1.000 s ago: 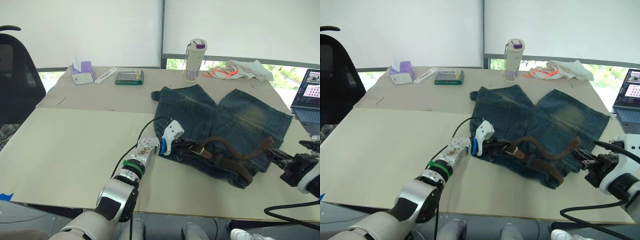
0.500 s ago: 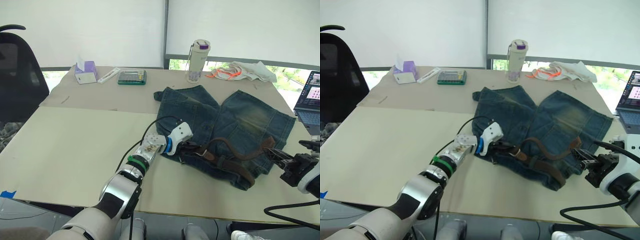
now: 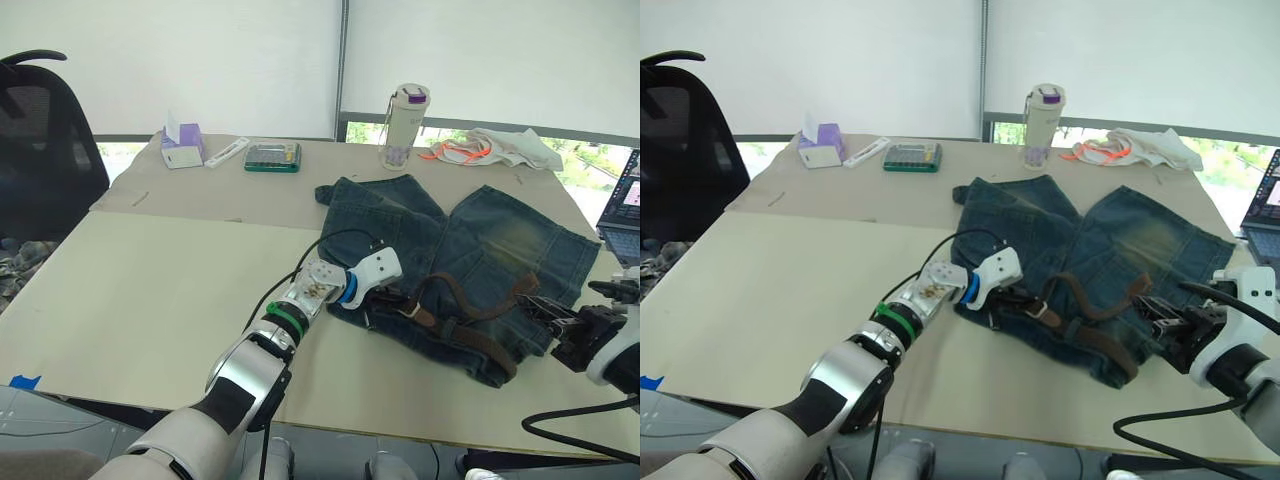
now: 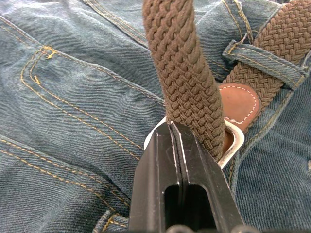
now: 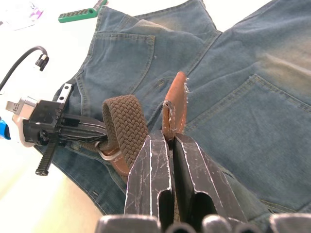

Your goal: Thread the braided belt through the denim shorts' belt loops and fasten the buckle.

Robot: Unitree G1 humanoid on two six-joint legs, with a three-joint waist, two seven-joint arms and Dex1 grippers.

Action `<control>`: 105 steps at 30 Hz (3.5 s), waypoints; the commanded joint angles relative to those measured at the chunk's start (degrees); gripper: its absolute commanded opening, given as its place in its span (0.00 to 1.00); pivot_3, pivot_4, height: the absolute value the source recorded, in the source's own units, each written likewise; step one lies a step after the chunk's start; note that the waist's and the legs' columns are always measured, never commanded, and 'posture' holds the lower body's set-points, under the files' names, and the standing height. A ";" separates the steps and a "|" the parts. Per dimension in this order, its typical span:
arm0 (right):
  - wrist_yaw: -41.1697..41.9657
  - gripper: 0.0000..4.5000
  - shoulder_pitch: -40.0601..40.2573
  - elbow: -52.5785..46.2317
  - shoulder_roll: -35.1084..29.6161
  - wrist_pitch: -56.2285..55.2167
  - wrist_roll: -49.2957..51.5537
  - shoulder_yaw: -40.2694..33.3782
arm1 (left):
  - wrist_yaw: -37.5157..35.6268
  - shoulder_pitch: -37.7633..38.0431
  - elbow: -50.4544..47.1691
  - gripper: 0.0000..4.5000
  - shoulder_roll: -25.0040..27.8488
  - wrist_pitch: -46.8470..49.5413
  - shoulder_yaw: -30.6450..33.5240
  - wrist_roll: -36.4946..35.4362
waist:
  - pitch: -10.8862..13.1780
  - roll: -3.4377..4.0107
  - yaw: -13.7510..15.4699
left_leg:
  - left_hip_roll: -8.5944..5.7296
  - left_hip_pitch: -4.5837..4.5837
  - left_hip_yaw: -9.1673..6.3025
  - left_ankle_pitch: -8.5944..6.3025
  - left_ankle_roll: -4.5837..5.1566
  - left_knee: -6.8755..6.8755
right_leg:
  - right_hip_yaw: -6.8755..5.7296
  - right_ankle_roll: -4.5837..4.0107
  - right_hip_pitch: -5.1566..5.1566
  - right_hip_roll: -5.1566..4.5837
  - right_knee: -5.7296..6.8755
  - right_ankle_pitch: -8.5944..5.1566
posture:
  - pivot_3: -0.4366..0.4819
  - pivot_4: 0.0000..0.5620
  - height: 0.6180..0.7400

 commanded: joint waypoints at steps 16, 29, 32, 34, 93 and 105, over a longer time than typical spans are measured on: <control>2.11 0.00 -2.13 0.20 1.09 -2.64 -2.75 1.01 | -11.77 8.55 -11.05 0.01 4.80 11.68 17.64 -20.95 | 0.10 0.40 -2.39 | 0.11 0.04 -0.01 0.01 0.02 -0.02 | 0.03 -0.01 -0.20 0.09 0.35 0.00 | 0.48 0.27 1.00; 2.30 0.00 -5.83 0.73 2.07 -3.63 -3.65 4.48 | -2.87 6.34 -12.85 0.01 7.75 7.28 21.08 -22.63 | 0.43 0.41 -1.85 | 0.05 -0.06 -0.01 0.02 0.02 0.04 | 0.05 -0.15 -0.25 0.07 0.31 0.08 | 0.48 0.27 1.00; 2.34 0.00 -6.81 0.85 2.09 -3.52 -3.82 5.10 | -2.90 6.60 -13.17 0.01 7.26 6.61 20.09 -22.48 | 0.47 0.40 -1.90 | 0.06 -0.06 -0.01 0.02 0.02 0.03 | 0.04 -0.36 -0.26 0.08 0.32 0.21 | 0.48 0.27 1.00; 2.07 0.00 -7.65 1.02 2.27 -3.92 -3.45 5.48 | -2.78 6.77 -13.78 0.01 6.80 6.47 19.71 -22.70 | 0.51 0.40 -1.98 | 0.06 -0.06 -0.01 0.02 0.02 0.03 | 0.04 -0.37 -0.27 0.08 0.32 0.21 | 0.48 0.27 1.00; -19.64 0.18 -34.59 2.87 28.94 -9.67 -4.51 31.58 | 22.18 17.31 -33.56 0.00 7.48 -17.38 4.49 -6.75 | 1.21 0.64 -2.39 | 0.10 -0.12 -0.02 0.05 -0.01 0.00 | 0.13 -0.50 -0.63 0.14 0.61 0.29 | 0.48 0.27 1.00; 10.13 0.79 -27.59 2.98 11.49 -15.09 -30.83 41.61 | 18.24 19.08 -46.61 0.00 9.29 9.87 18.38 -32.32 | 1.24 0.66 -2.81 | 0.14 -0.33 -0.04 0.05 -0.01 0.06 | 0.11 -0.49 -0.86 0.18 0.65 0.29 | 0.48 0.27 1.00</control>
